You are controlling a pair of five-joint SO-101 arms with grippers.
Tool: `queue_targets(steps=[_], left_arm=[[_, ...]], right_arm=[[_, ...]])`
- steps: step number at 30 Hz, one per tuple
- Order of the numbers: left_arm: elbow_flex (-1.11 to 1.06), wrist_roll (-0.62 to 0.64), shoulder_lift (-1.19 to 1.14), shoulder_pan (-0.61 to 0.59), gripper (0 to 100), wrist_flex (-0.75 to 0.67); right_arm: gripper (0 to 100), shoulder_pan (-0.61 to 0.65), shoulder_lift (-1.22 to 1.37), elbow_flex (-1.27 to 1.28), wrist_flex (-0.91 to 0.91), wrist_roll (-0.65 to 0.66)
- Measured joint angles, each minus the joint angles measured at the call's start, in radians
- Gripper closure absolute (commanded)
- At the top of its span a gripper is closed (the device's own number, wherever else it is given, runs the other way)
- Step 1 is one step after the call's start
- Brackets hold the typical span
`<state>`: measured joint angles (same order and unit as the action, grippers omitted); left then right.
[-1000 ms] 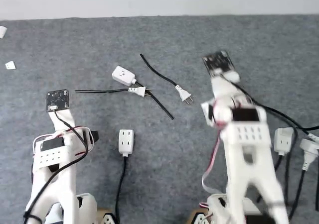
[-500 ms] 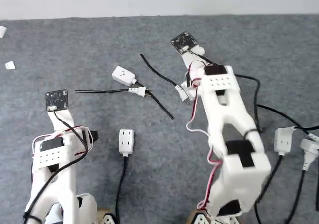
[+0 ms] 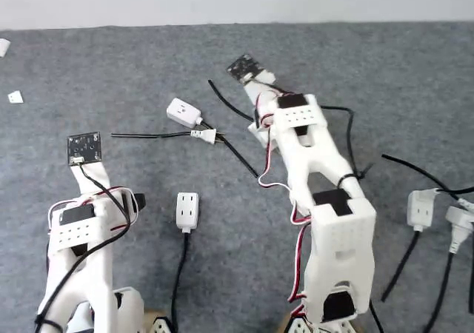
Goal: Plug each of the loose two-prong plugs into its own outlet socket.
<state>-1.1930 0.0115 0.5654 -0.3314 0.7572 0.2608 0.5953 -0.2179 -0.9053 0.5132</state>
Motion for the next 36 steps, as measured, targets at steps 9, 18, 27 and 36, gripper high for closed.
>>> queue_targets(steps=[9, 18, 27, 36], left_arm=[[0.000, 0.000, 0.000, 0.000, 73, 0.000], [0.000, 0.000, 0.000, 0.000, 73, 0.000], [0.000, 0.000, 0.000, 0.000, 73, 0.000], [0.000, 0.000, 0.000, 0.000, 73, 0.000]], right_arm=[[79.0, 0.002, 0.078, -0.060, 0.028, 0.002], [88.7, 0.002, 0.104, -0.060, 0.060, 0.003], [97.5, -0.002, 0.104, -0.060, 0.061, 0.003], [93.9, -0.002, 0.104, -0.060, 0.058, 0.003]])
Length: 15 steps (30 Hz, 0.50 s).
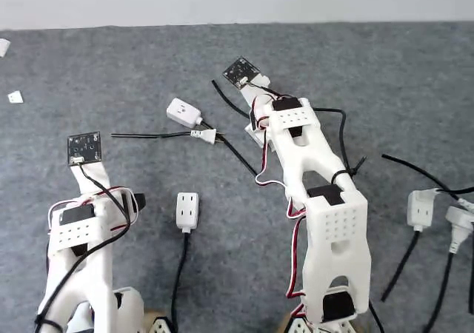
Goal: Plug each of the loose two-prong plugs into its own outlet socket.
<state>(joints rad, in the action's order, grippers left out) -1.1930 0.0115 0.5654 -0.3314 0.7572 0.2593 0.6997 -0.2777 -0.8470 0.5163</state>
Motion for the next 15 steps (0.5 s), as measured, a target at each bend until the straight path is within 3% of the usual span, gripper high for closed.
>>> queue_targets(steps=[4, 15], left_arm=[[0.000, 0.000, 0.000, 0.000, 73, 0.000], [0.000, 0.000, 0.000, 0.000, 73, 0.000]], right_arm=[[87.2, -0.005, 0.000, -0.002, -0.009, -0.002], [92.6, -0.005, 0.000, -0.017, -0.052, -0.002]])
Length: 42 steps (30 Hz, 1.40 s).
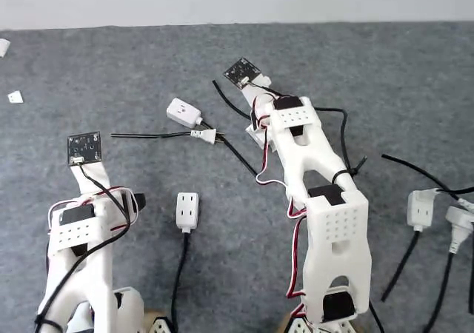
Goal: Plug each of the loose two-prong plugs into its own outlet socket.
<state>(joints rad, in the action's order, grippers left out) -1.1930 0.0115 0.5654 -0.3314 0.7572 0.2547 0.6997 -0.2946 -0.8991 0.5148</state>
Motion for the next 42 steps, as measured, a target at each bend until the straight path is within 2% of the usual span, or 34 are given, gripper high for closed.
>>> queue_targets(steps=[23, 29, 42], left_arm=[[0.000, -0.002, 0.000, 0.000, 73, 0.000], [0.000, -0.002, 0.000, 0.000, 73, 0.000], [-0.012, -0.002, 0.000, 0.011, 73, 0.000]], right_arm=[[92.4, -0.025, -0.025, 0.000, -0.054, 0.000], [83.7, -0.037, -0.068, 0.002, -0.081, 0.002], [83.5, -0.038, -0.069, 0.002, -0.094, 0.002]])
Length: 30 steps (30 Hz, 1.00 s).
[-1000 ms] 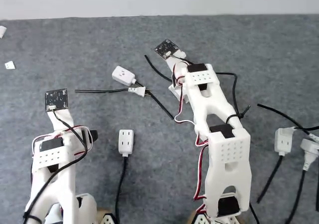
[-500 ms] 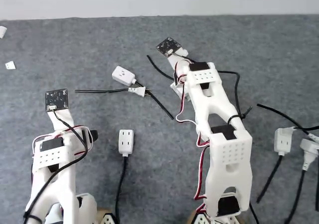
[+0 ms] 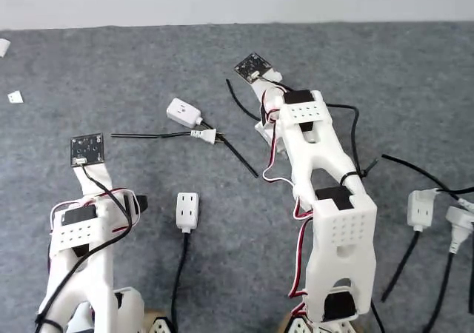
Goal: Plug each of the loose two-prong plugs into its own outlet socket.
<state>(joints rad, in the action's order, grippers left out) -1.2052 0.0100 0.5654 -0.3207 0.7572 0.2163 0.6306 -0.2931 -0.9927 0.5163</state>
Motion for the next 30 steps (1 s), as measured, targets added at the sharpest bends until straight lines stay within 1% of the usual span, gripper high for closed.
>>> queue_targets(steps=[6, 9, 12, 15, 23, 26, 30], left_arm=[[0.000, 0.000, 0.000, 0.000, 73, 0.000], [0.000, 0.000, 0.000, 0.000, 73, 0.000], [0.000, 0.000, 0.000, 0.000, 73, 0.000], [0.000, 0.000, 0.000, 0.000, 73, 0.000], [0.000, 0.000, 0.000, 0.000, 73, 0.000], [0.000, 0.000, 0.000, 0.000, 73, 0.000], [0.000, 0.000, 0.000, 0.000, 73, 0.000]], right_arm=[[93.5, 0.000, 0.003, 0.000, 0.000, 0.000], [93.9, -0.003, 0.003, 0.000, 0.000, -0.041], [94.1, -0.034, -0.009, 0.000, 0.000, -0.117], [94.2, -0.066, -0.015, 0.000, 0.000, -0.163], [94.3, -0.066, -0.017, 0.000, -0.011, -0.173], [98.8, -0.069, -0.017, 0.000, -0.017, -0.173], [98.8, -0.066, -0.017, 0.000, -0.038, -0.173]])
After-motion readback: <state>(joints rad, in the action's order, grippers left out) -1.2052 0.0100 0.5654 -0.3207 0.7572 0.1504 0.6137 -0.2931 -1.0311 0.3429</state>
